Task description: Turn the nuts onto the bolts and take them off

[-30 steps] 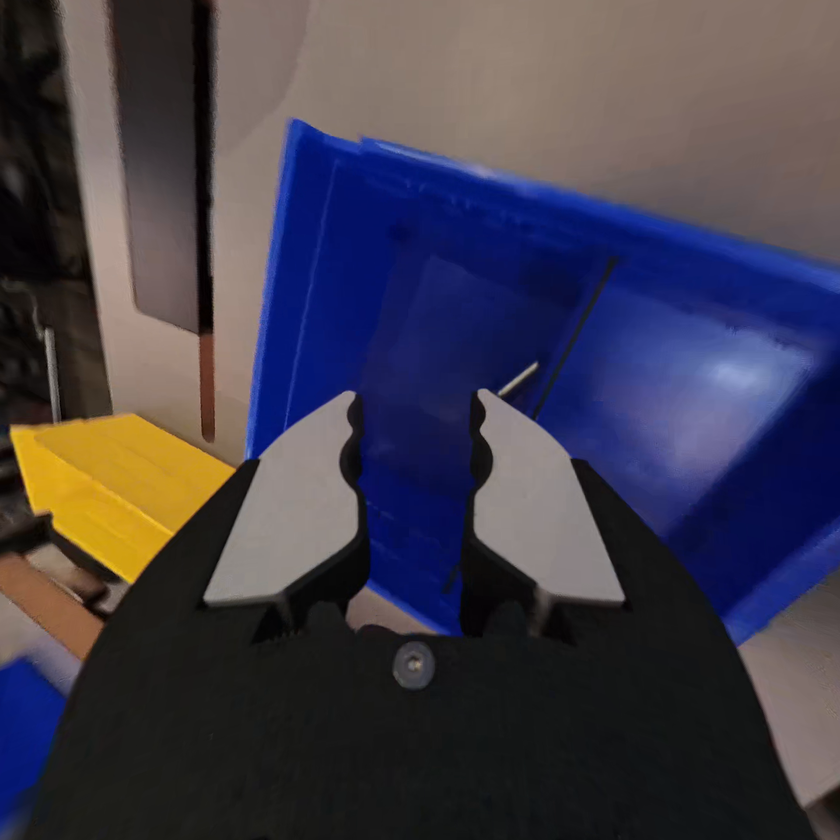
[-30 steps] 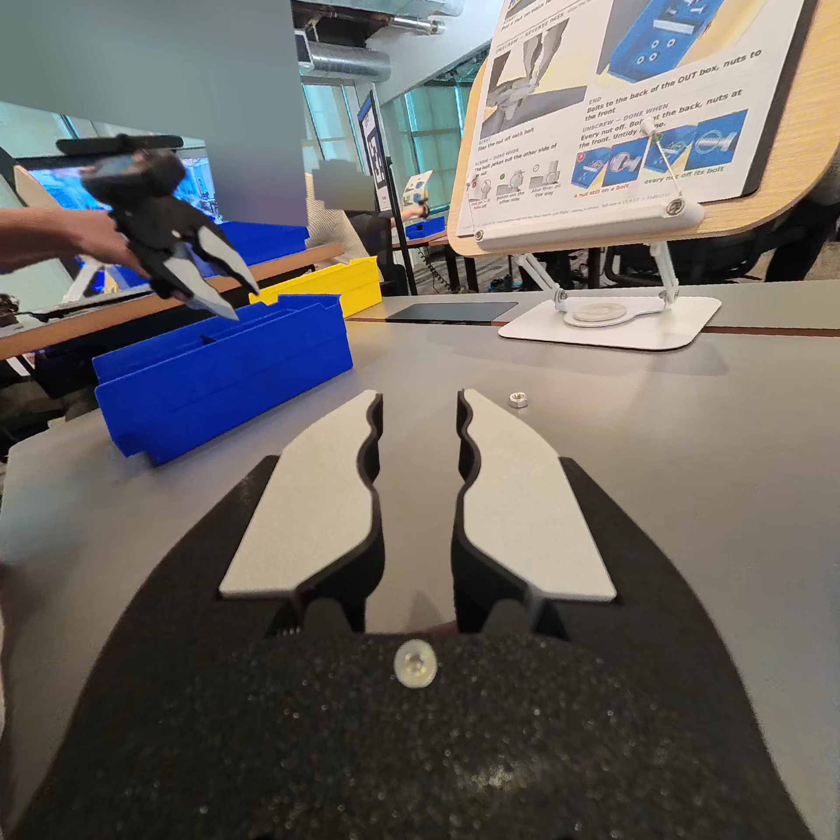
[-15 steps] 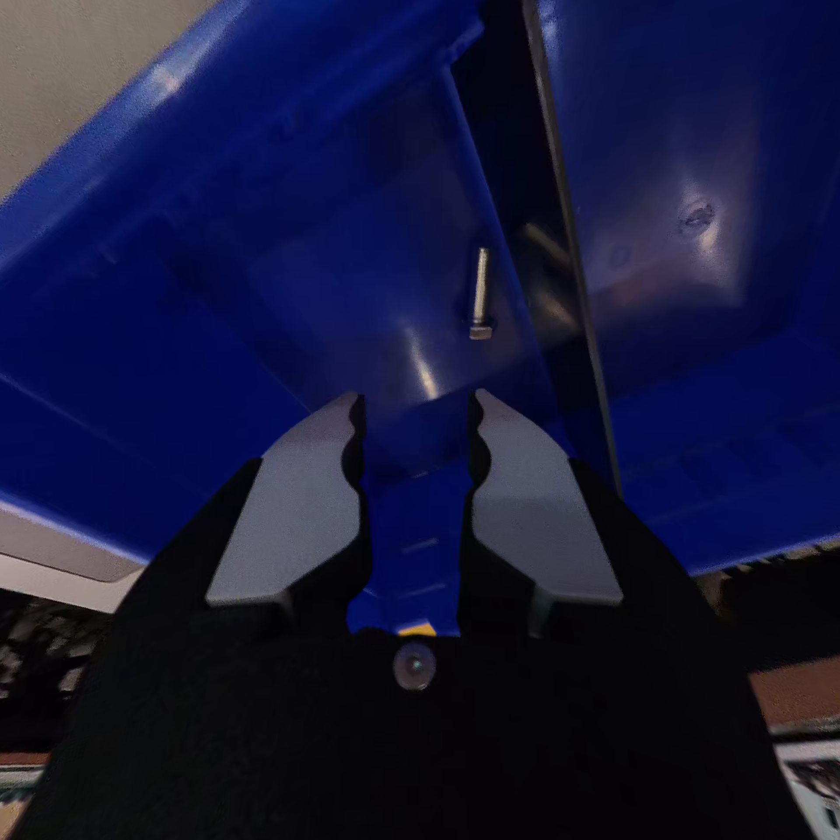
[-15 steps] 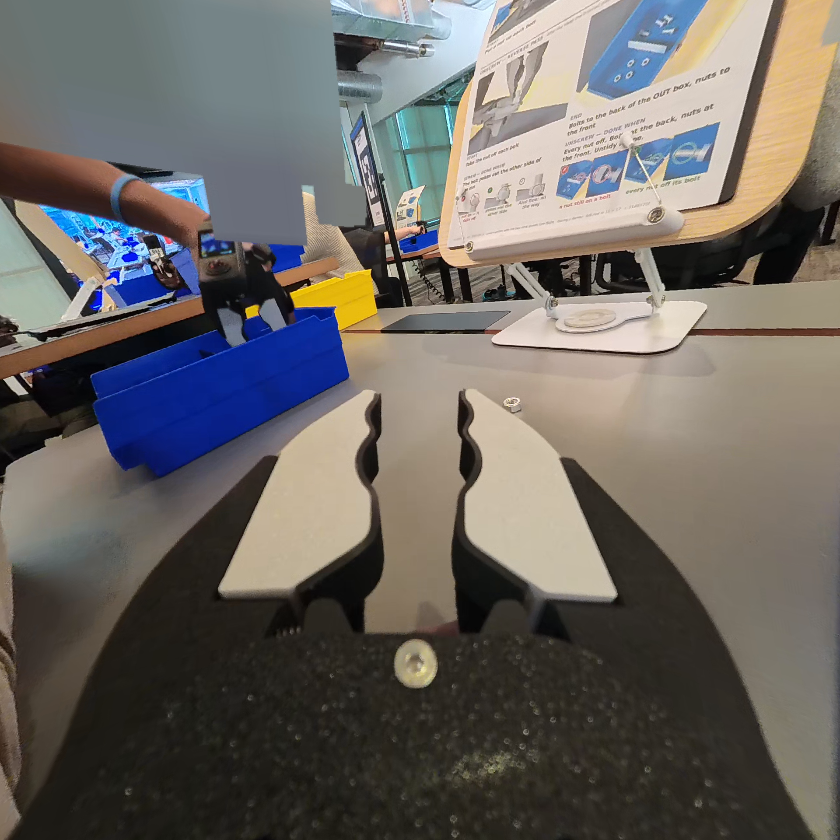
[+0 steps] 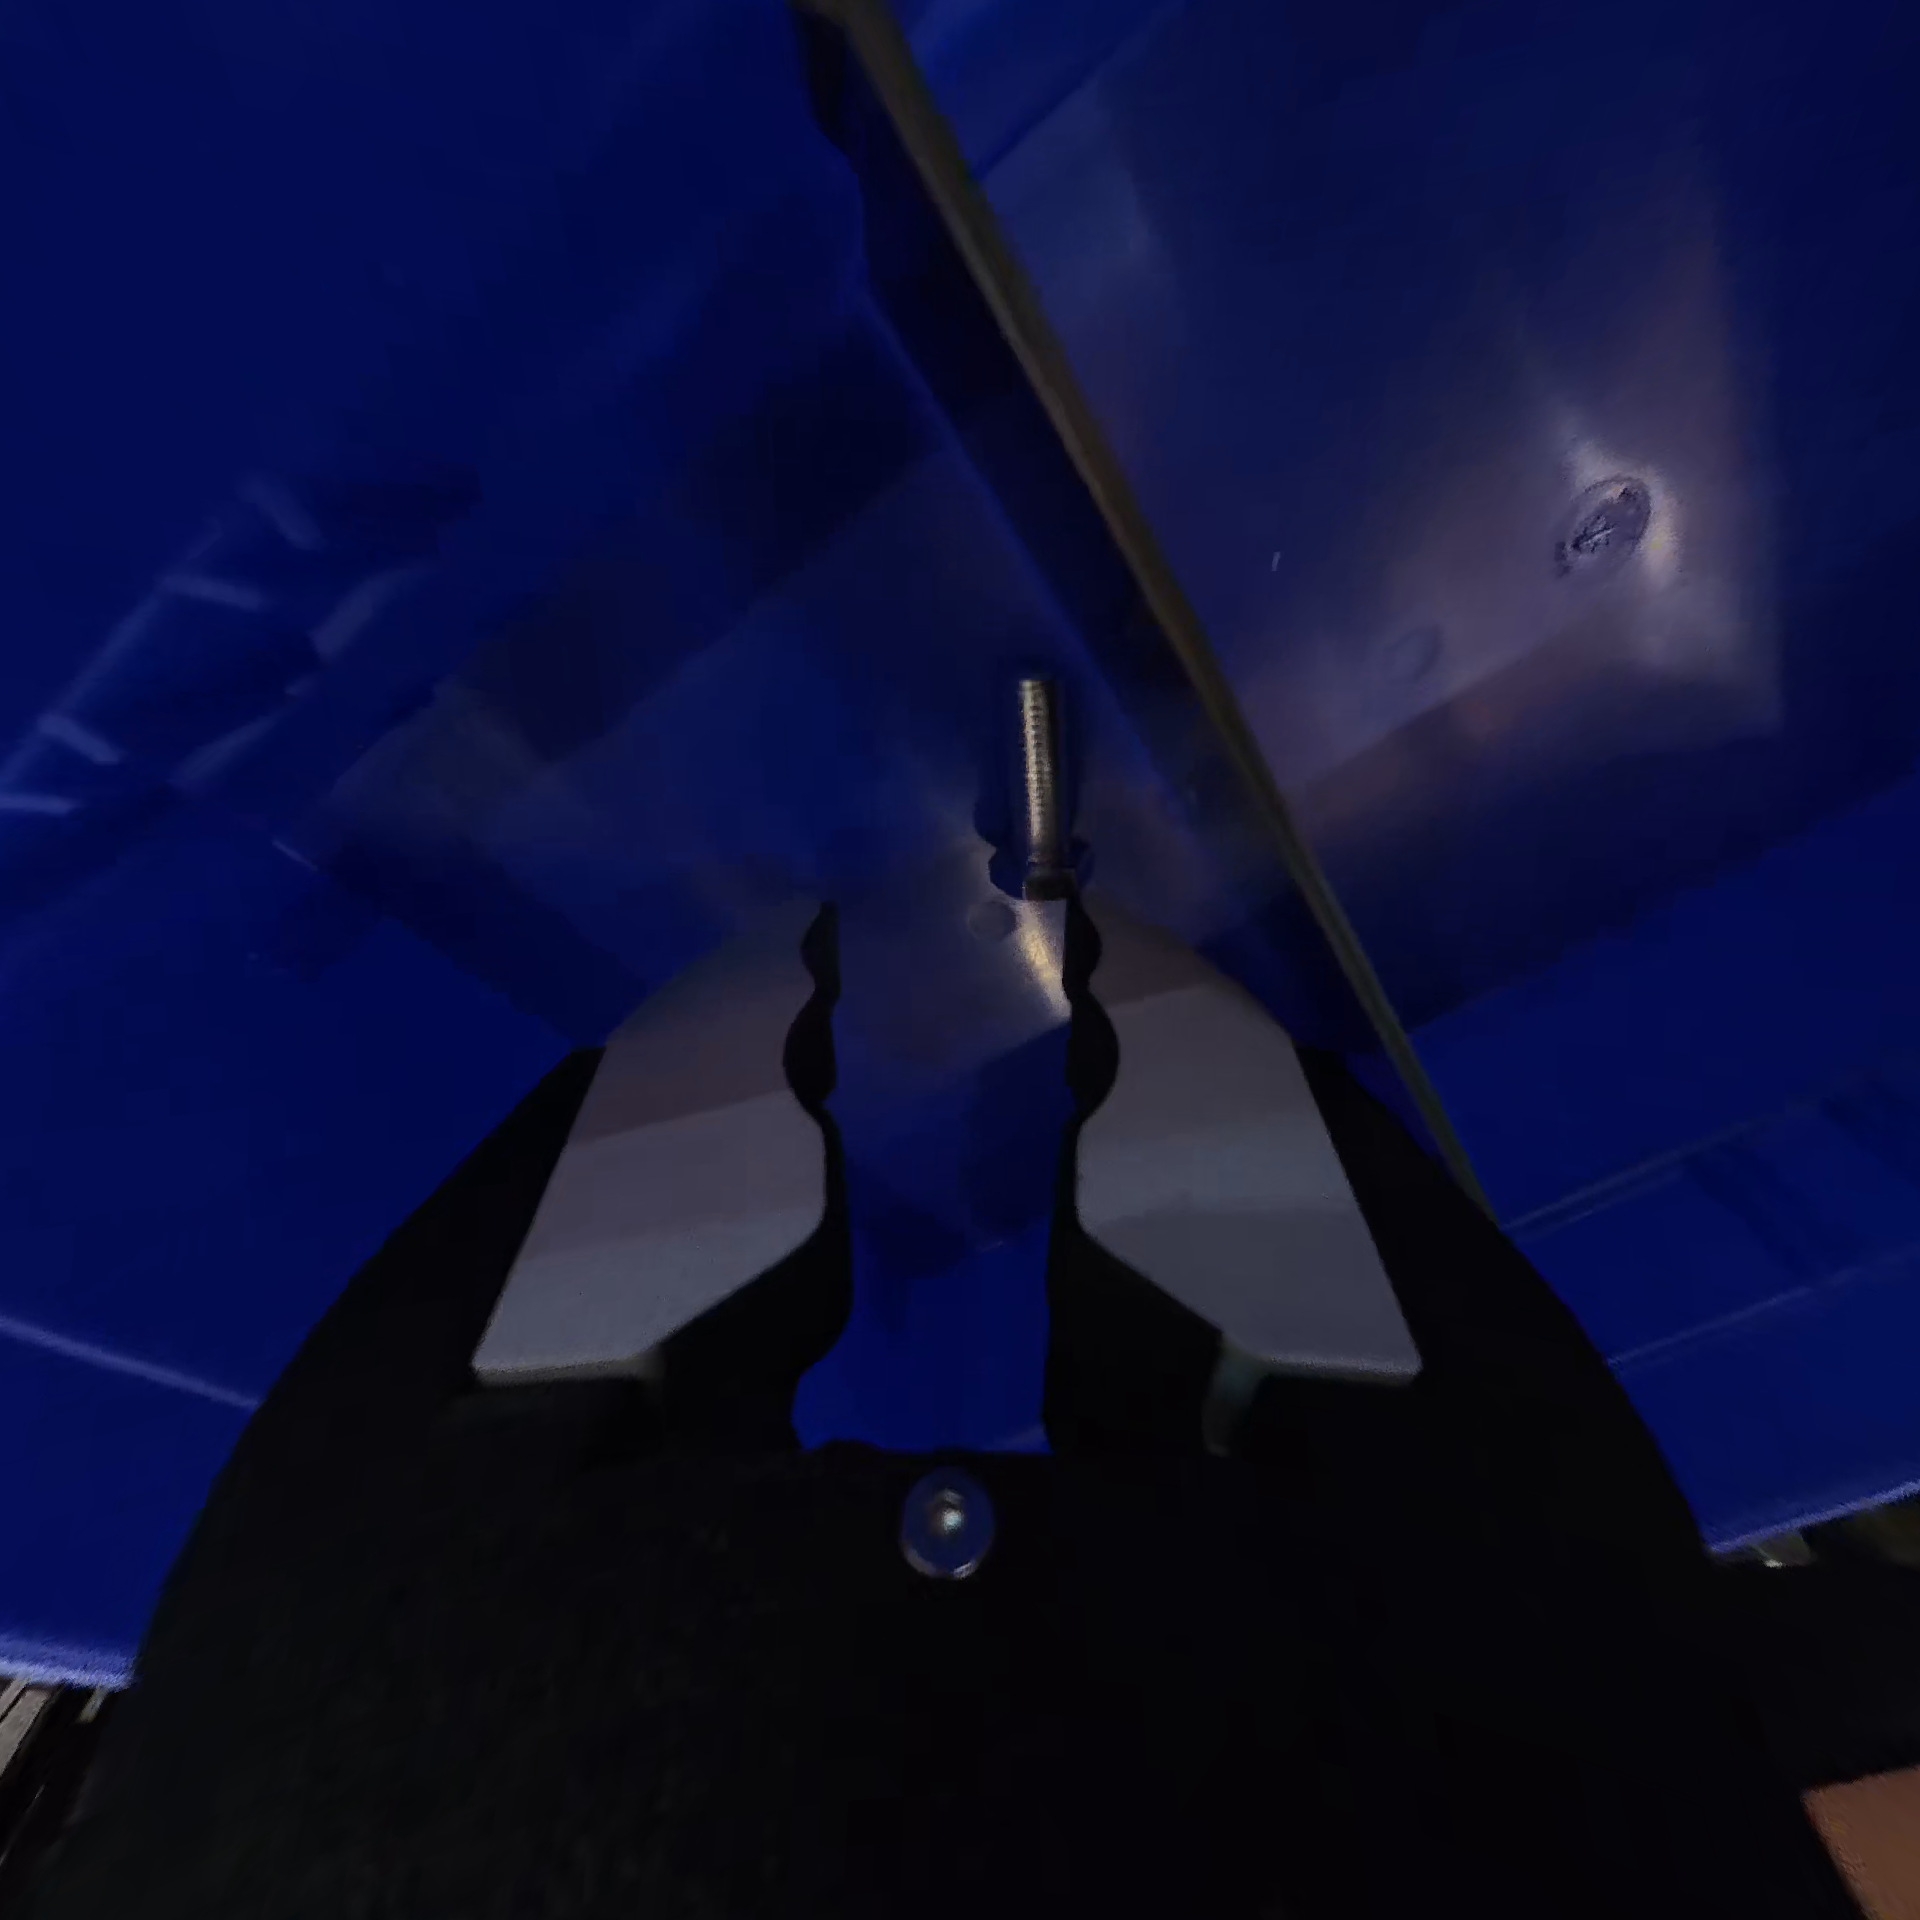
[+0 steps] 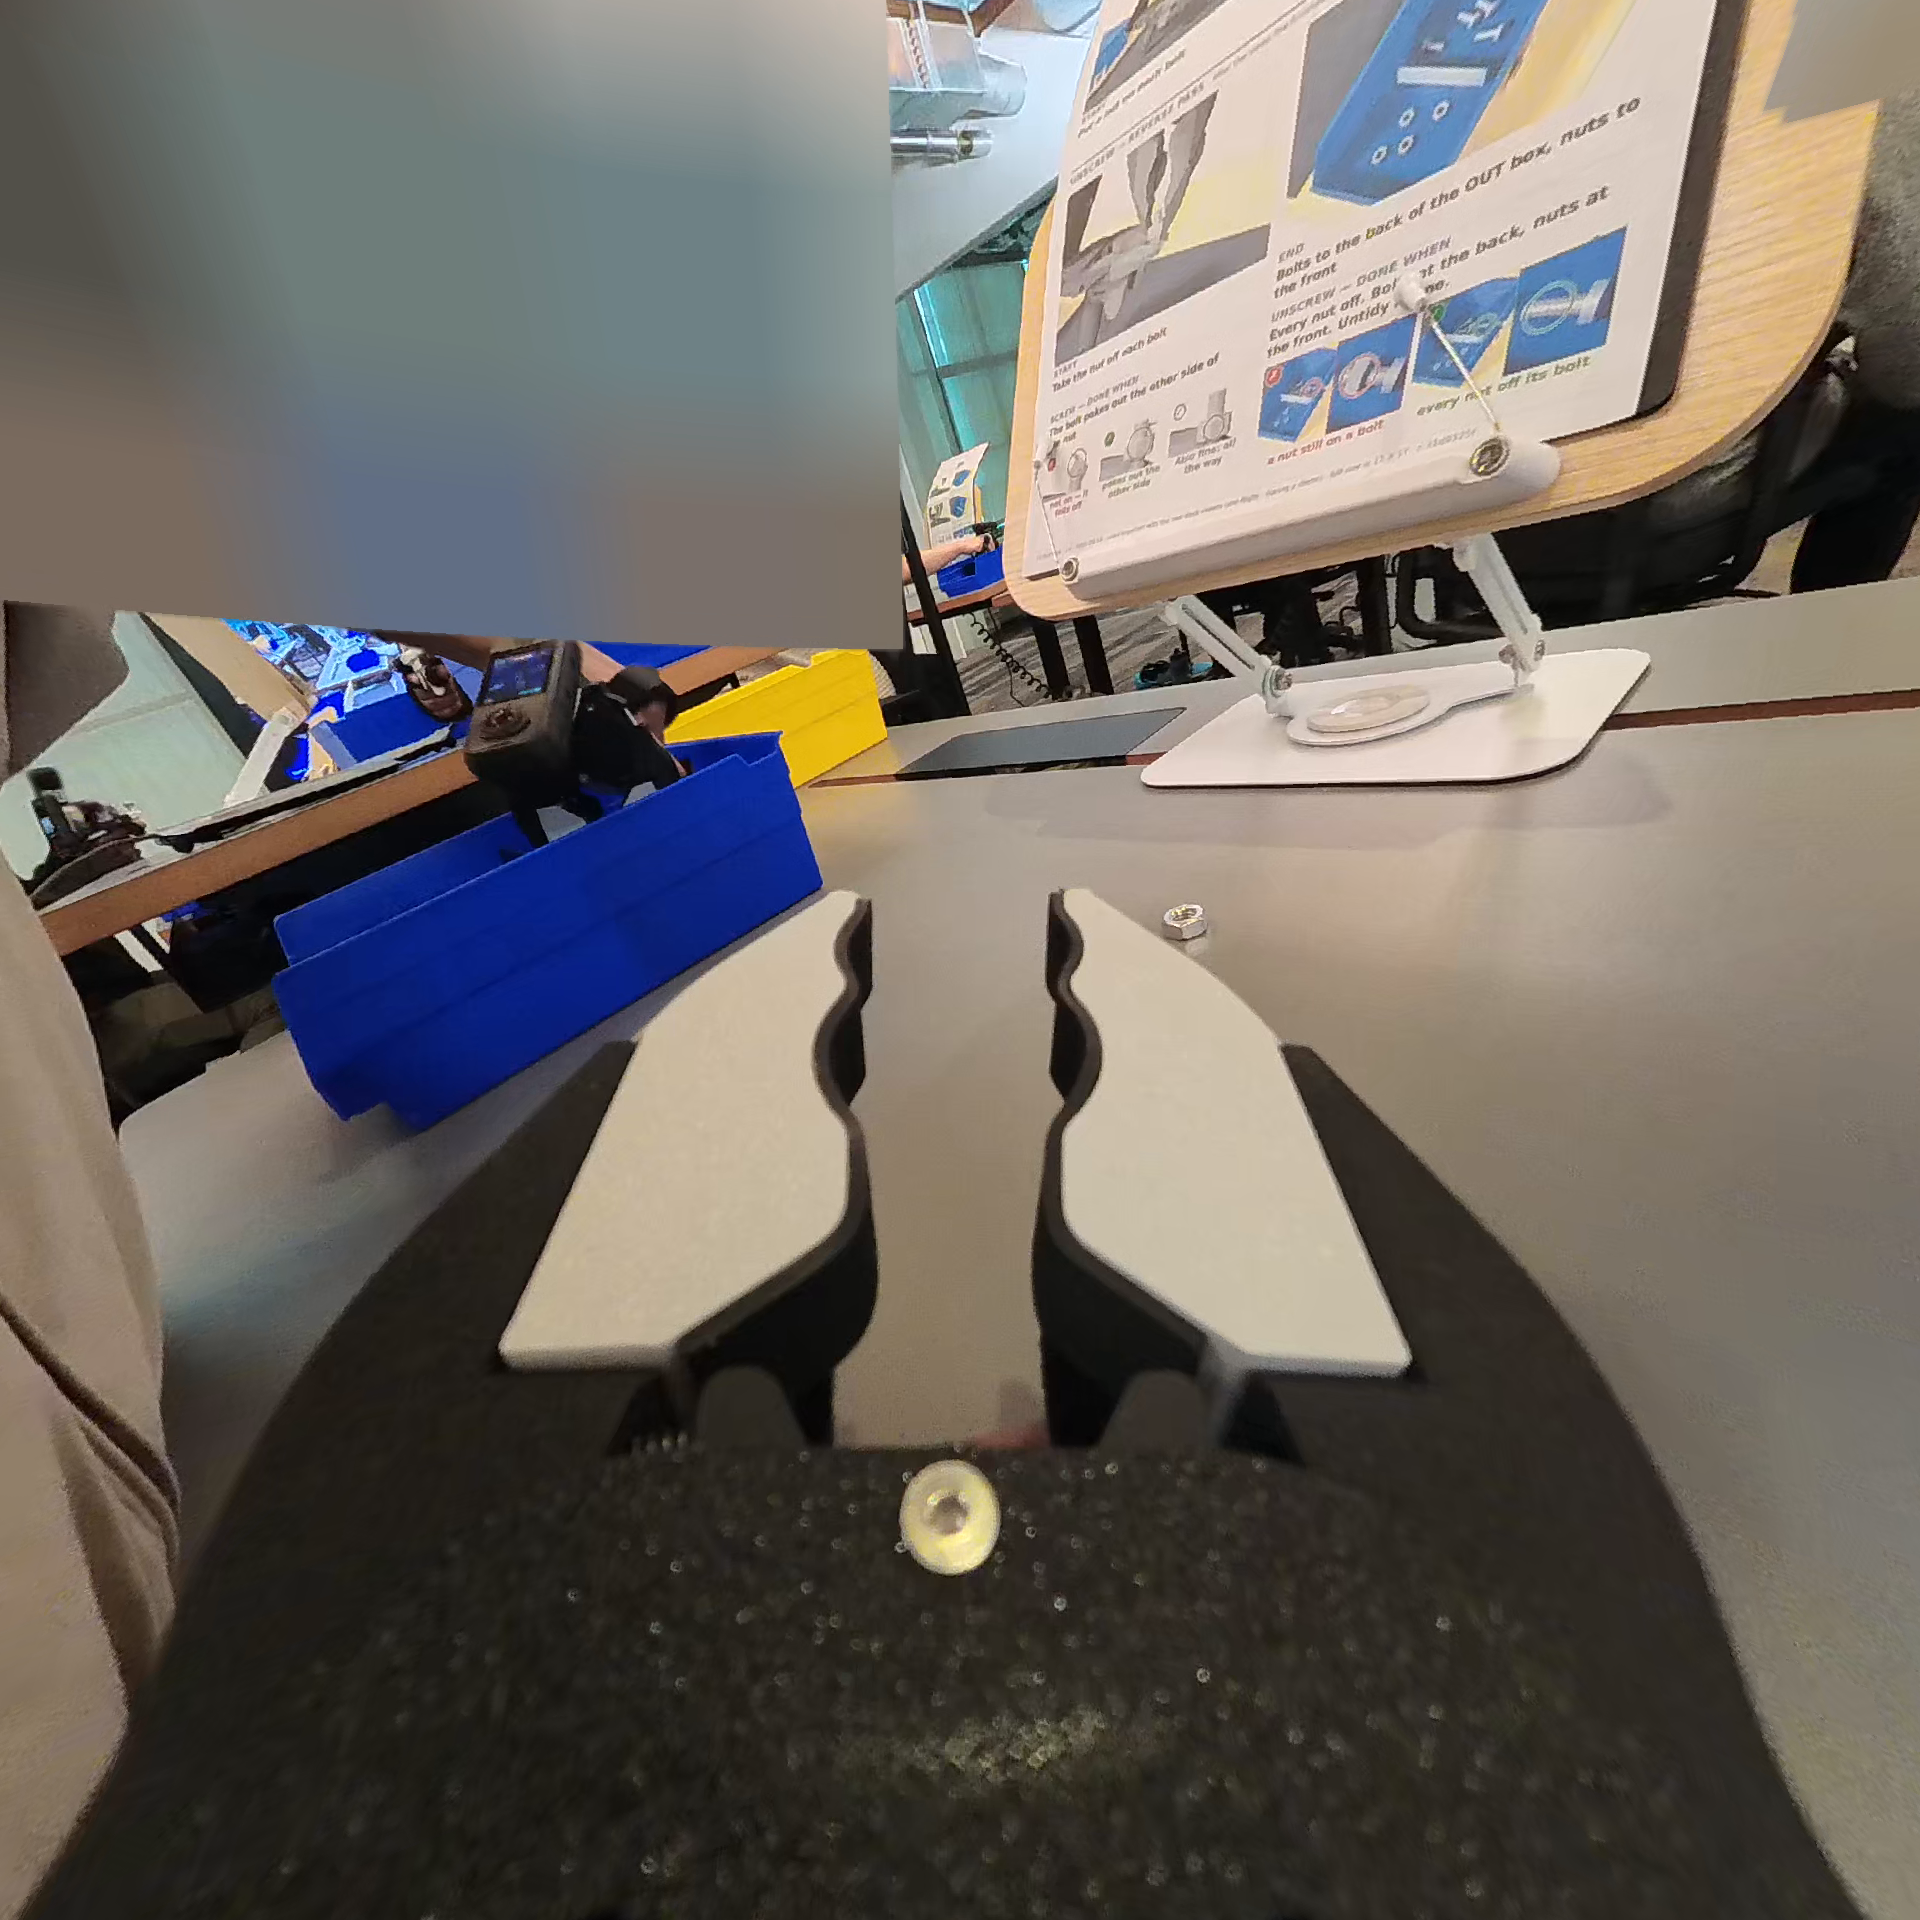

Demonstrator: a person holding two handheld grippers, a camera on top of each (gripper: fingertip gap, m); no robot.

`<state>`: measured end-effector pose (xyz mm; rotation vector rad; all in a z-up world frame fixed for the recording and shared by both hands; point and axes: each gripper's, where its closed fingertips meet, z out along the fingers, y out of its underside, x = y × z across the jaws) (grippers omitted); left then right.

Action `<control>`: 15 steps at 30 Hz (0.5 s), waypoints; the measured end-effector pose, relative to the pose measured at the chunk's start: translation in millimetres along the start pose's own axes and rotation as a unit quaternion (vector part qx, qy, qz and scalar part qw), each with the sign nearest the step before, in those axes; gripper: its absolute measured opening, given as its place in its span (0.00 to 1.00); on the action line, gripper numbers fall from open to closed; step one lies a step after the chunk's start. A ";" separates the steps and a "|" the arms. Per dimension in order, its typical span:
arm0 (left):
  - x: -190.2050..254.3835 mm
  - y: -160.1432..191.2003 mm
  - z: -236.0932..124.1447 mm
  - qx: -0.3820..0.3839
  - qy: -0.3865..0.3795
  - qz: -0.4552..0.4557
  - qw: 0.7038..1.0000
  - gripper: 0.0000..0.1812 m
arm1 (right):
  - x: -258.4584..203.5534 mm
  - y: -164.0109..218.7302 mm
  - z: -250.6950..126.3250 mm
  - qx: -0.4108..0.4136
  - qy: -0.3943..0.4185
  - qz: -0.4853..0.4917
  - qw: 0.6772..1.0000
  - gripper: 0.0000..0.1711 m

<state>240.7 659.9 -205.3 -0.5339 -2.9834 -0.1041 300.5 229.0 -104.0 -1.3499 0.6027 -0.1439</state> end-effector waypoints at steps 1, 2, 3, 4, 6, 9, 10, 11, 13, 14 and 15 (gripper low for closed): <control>-0.1 0.7 0.1 -0.004 0.002 0.008 1.000 0.23 | 0.1 0.0 0.0 0.000 0.000 0.001 1.000 0.18; 0.9 1.4 0.4 -0.011 0.005 0.020 1.000 0.22 | 0.1 -0.2 -0.2 0.000 -0.002 0.002 1.000 0.19; 3.7 0.8 0.6 -0.013 0.015 0.028 0.999 0.21 | -0.4 -0.3 -0.2 0.001 -0.004 0.003 1.000 0.19; 5.1 -0.6 0.1 -0.011 0.022 0.028 0.999 0.21 | -0.5 -0.3 -0.2 0.001 -0.006 0.004 1.000 0.19; 5.7 -0.6 -0.6 -0.015 0.036 0.023 0.999 0.22 | 0.5 -0.8 -0.5 0.003 -0.005 0.007 1.000 0.19; 7.9 -2.7 4.3 -0.022 0.047 0.030 0.998 0.24 | 1.3 -1.0 -0.6 0.003 -0.003 0.009 1.000 0.19; 7.9 -0.5 6.6 -0.030 0.053 0.028 0.998 0.24 | 1.2 -1.0 -0.7 0.004 -0.003 0.009 1.000 0.19; 6.9 0.1 7.3 -0.029 0.052 0.028 0.998 0.23 | 1.0 -1.1 -0.8 0.004 -0.003 0.008 1.000 0.19; 6.5 -0.5 7.3 -0.022 0.052 0.024 0.998 0.22 | 0.8 -1.0 -0.7 0.003 -0.004 0.008 1.000 0.19; 7.0 -0.6 7.4 -0.022 0.052 0.021 0.998 0.22 | 0.9 -0.7 -0.4 0.002 -0.005 0.010 1.000 0.19; 7.0 -0.7 7.7 -0.022 0.047 0.022 0.998 0.22 | 0.8 -0.4 -0.1 0.001 -0.006 0.011 1.000 0.19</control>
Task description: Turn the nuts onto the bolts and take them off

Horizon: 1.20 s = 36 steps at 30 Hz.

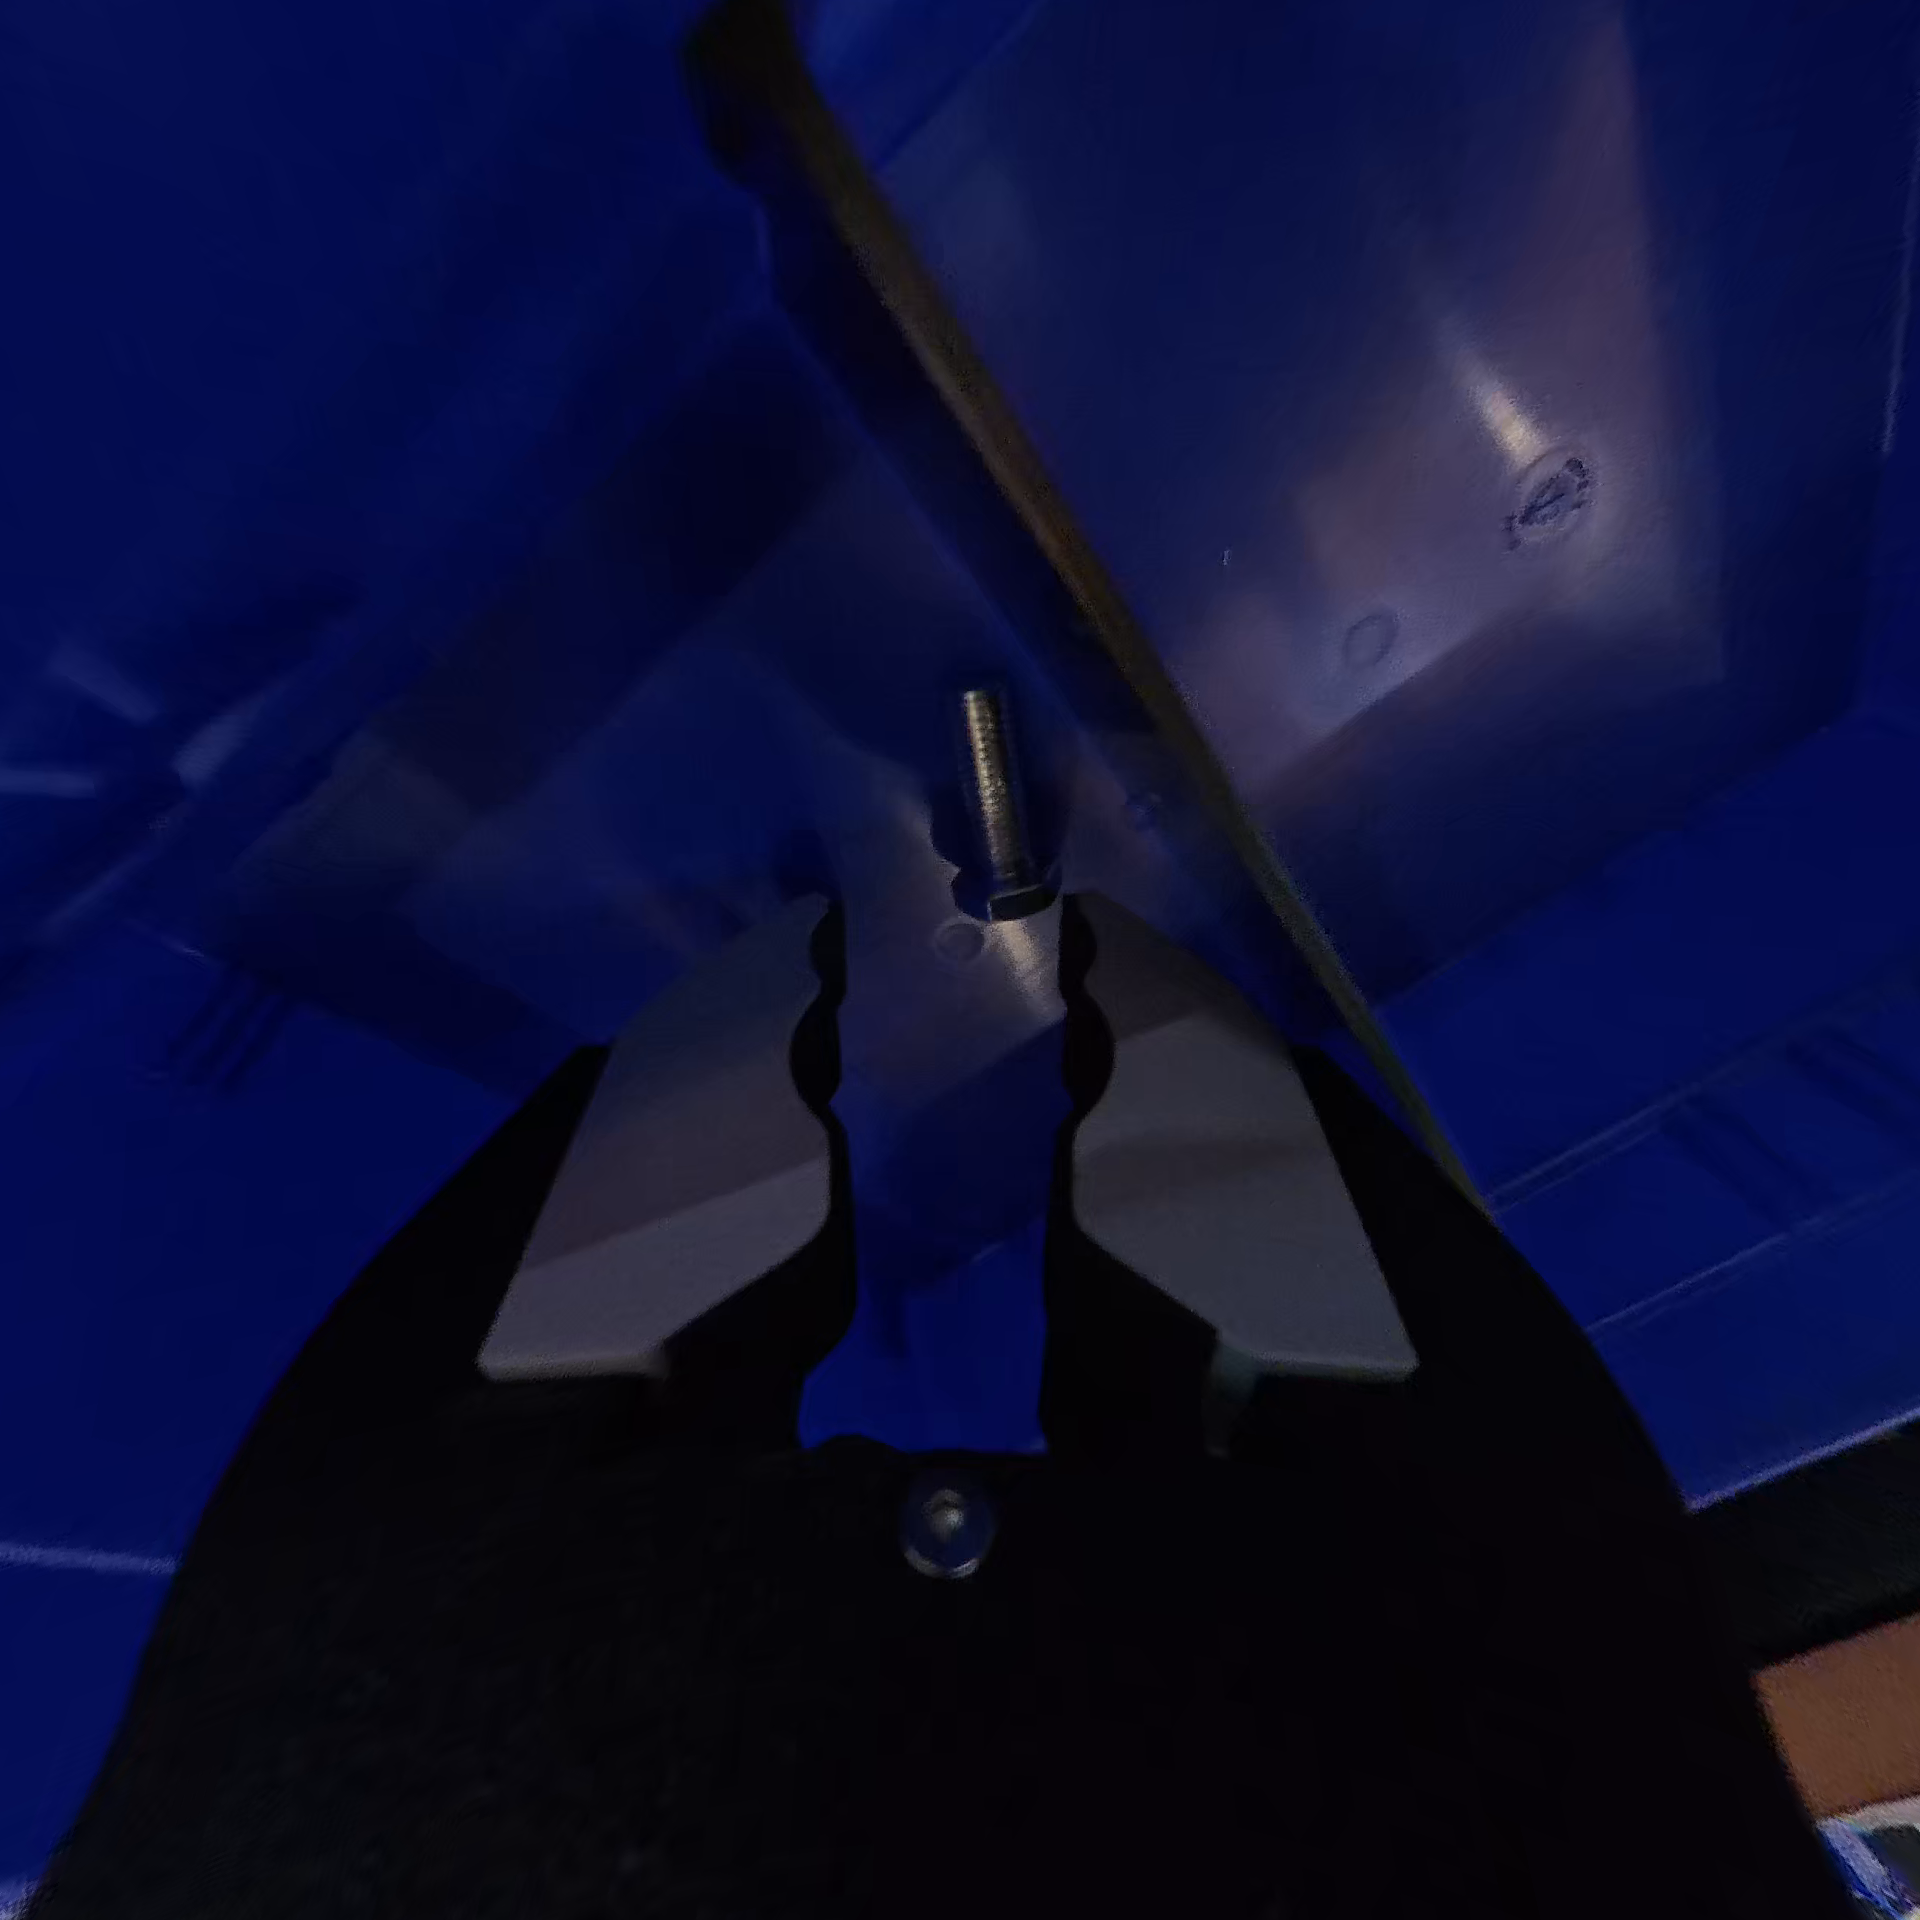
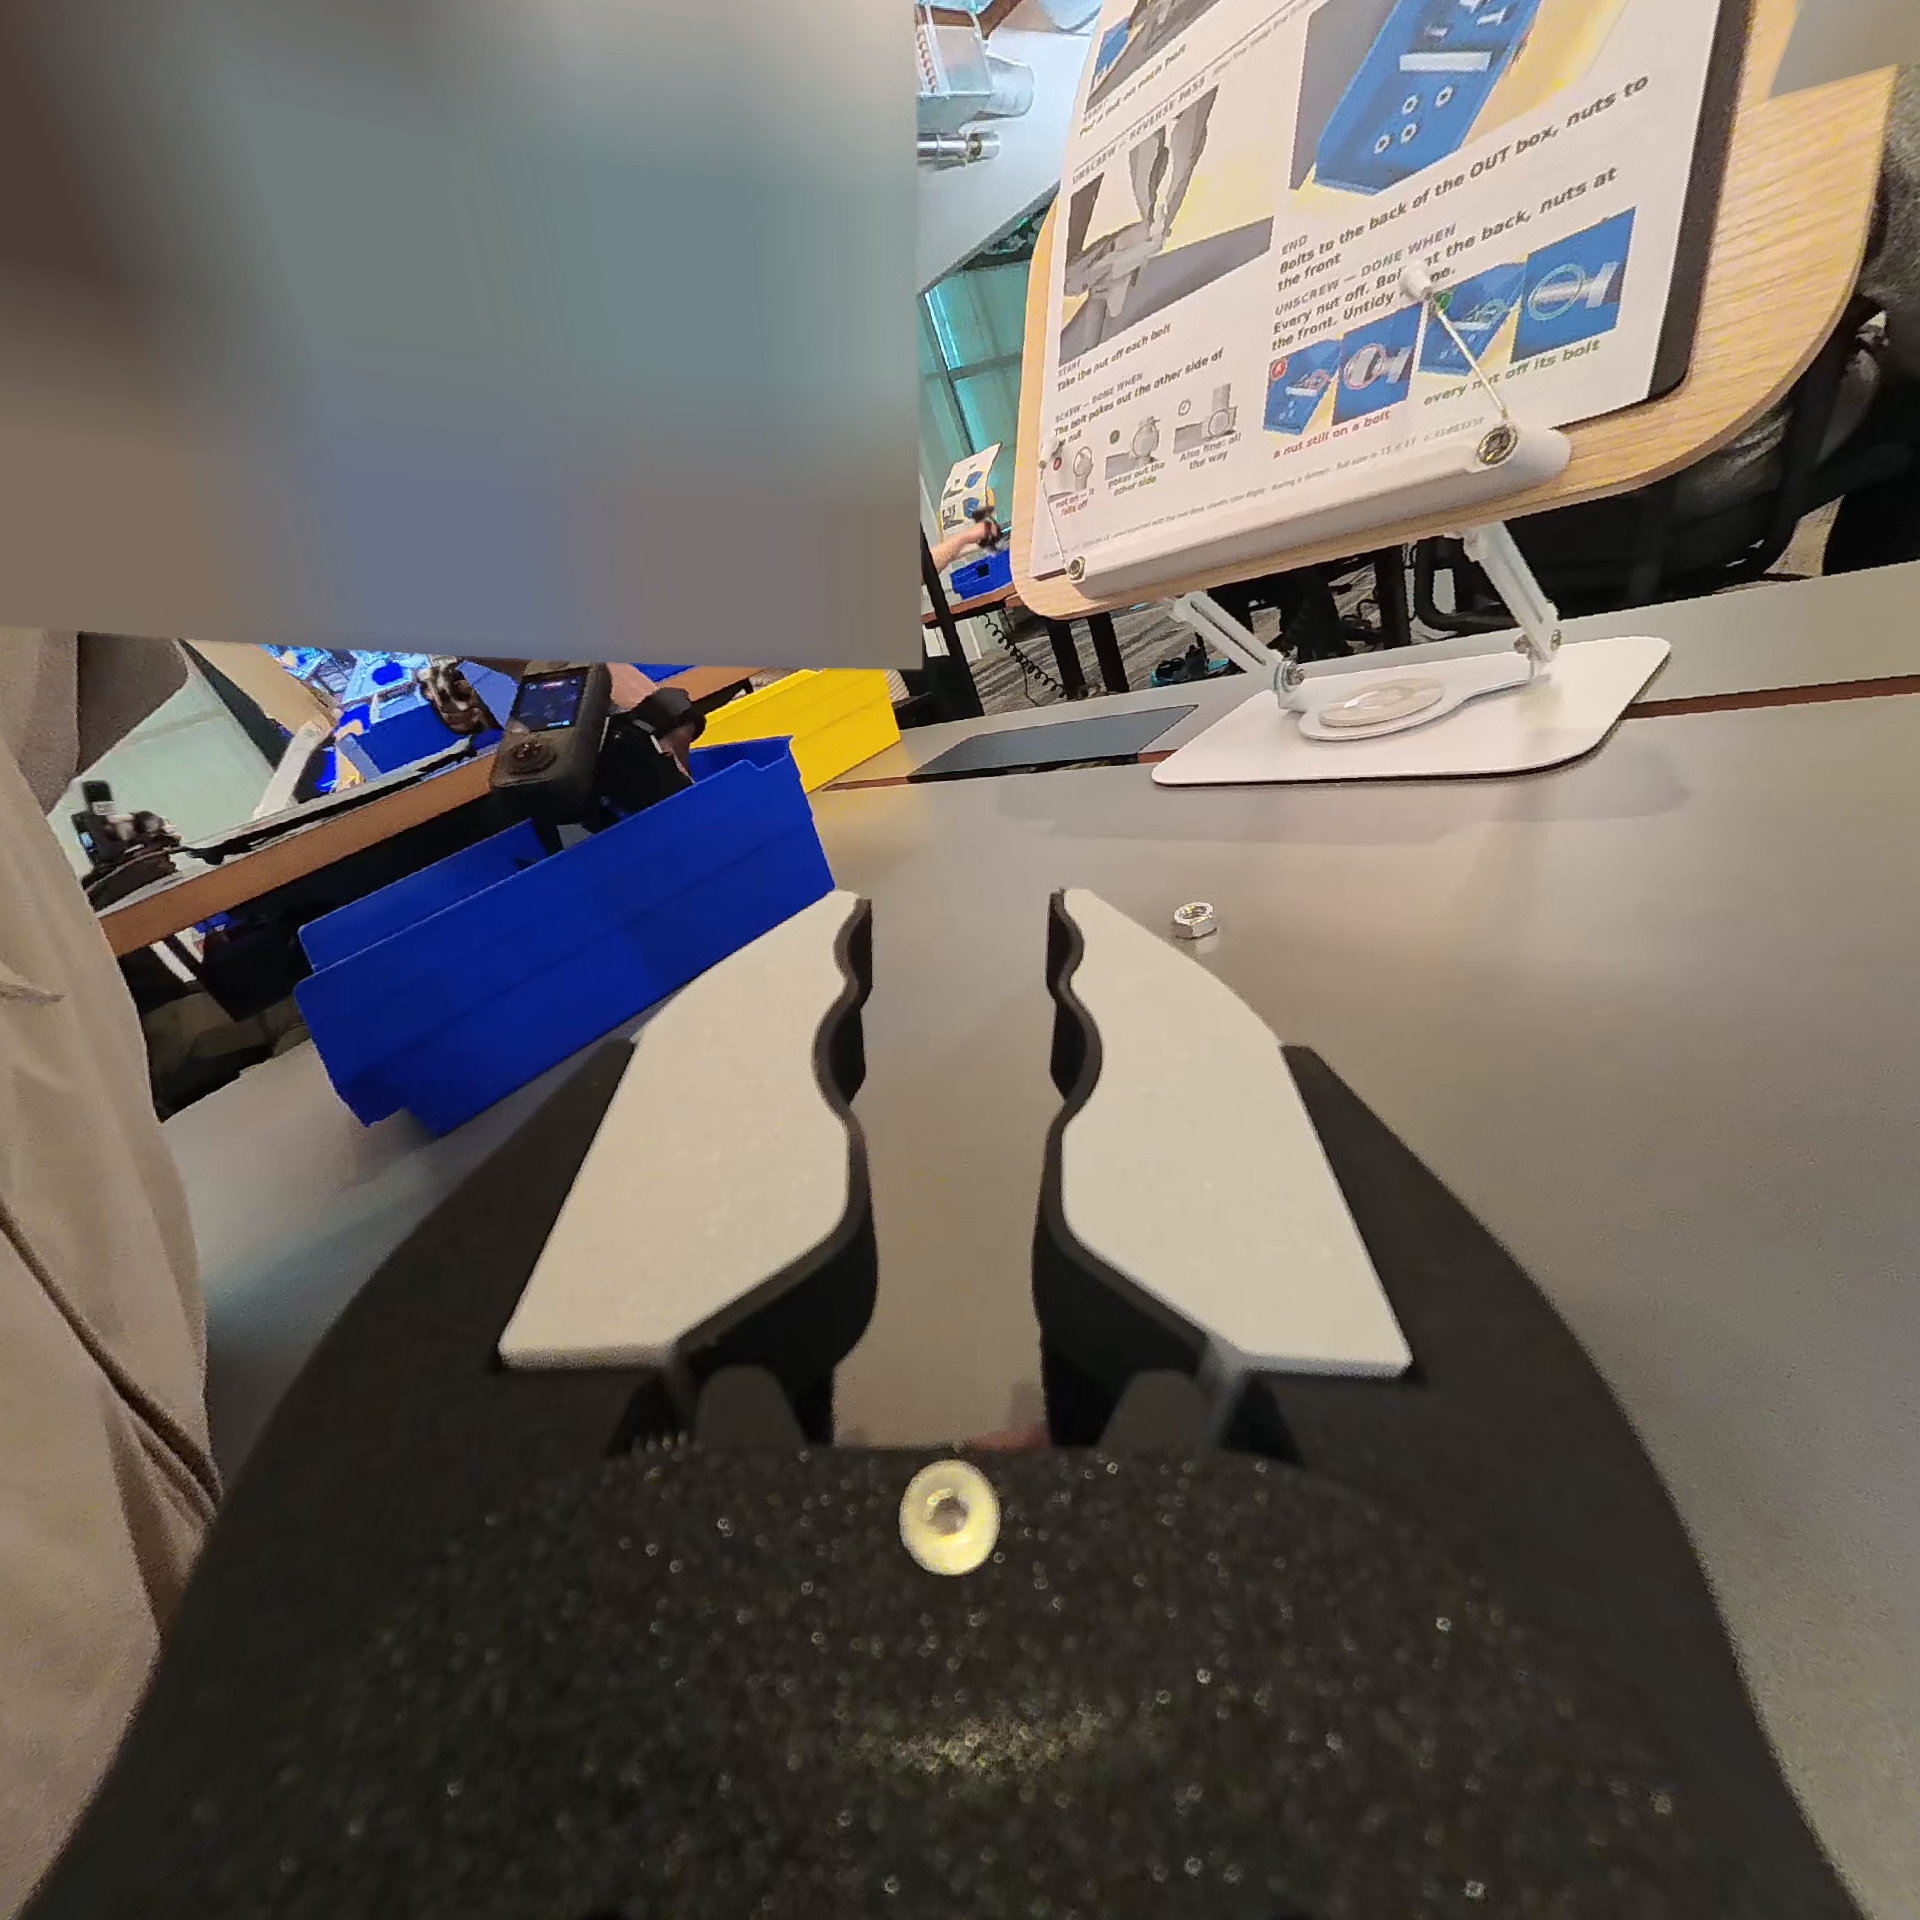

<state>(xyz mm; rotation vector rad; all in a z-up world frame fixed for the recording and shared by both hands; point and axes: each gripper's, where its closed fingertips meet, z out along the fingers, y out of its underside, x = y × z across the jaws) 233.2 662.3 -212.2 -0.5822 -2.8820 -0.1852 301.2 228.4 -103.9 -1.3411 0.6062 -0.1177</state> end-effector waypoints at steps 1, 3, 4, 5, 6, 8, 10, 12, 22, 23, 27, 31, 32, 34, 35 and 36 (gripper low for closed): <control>-0.8 0.0 0.5 0.000 -0.009 0.005 1.000 0.20 | 0.1 0.1 0.0 0.000 -0.001 0.001 1.000 0.19; 5.7 -0.9 3.6 0.002 0.001 0.009 1.000 0.10 | 0.0 -0.2 -0.1 0.001 -0.001 0.001 1.000 0.19; 5.4 -2.1 3.6 0.009 -0.003 0.006 1.000 0.10 | -0.3 -0.4 -0.3 0.001 -0.001 0.000 1.000 0.19; 5.3 -2.5 3.6 0.015 -0.003 -0.009 1.000 0.10 | -0.4 -0.6 -0.5 0.002 -0.001 -0.001 1.000 0.19; 5.8 -2.8 3.5 0.020 -0.002 -0.024 1.000 0.10 | -0.5 -0.7 -0.5 0.003 -0.001 -0.001 1.000 0.19; 5.7 -1.4 3.6 0.017 -0.015 -0.026 0.999 0.10 | -0.8 -0.5 -0.4 0.002 -0.002 -0.002 1.000 0.19; 1.9 0.4 2.5 0.015 -0.032 -0.043 0.998 0.10 | -1.3 -0.4 -0.3 0.001 -0.003 -0.002 1.000 0.19; -0.1 0.3 1.5 0.021 -0.042 -0.055 0.997 0.10 | -1.6 -0.3 -0.1 0.001 -0.004 -0.002 1.000 0.19; -21.9 -1.1 -64.4 0.094 -0.165 -0.215 0.958 0.09 | -2.7 0.7 0.9 -0.003 -0.007 -0.003 1.000 0.19; -20.8 -4.4 -73.9 0.107 -0.184 -0.234 0.949 0.08 | -3.1 0.9 1.0 -0.004 -0.008 -0.003 1.000 0.19; -14.7 -25.6 -116.3 0.190 -0.286 -0.306 0.888 0.00 | -5.2 1.7 1.9 -0.006 -0.014 -0.004 1.000 0.19; -1.8 -24.5 -107.9 0.178 -0.336 -0.367 0.849 0.00 | -12.4 4.3 3.2 -0.014 -0.028 -0.016 0.999 0.19; 0.3 -23.6 -101.8 0.179 -0.328 -0.389 0.842 0.00 | -14.9 5.3 3.6 -0.017 -0.031 -0.022 0.999 0.19; 2.4 -21.1 -97.9 0.183 -0.320 -0.428 0.825 0.00 | -19.3 7.3 4.4 -0.023 -0.035 -0.036 0.998 0.19; 4.2 -21.0 -99.4 0.187 -0.320 -0.438 0.819 0.00 | -20.7 7.9 4.5 -0.025 -0.036 -0.040 0.998 0.18; 8.4 -20.5 -98.3 0.183 -0.309 -0.449 0.818 0.00 | -21.8 8.3 4.3 -0.025 -0.037 -0.042 0.998 0.18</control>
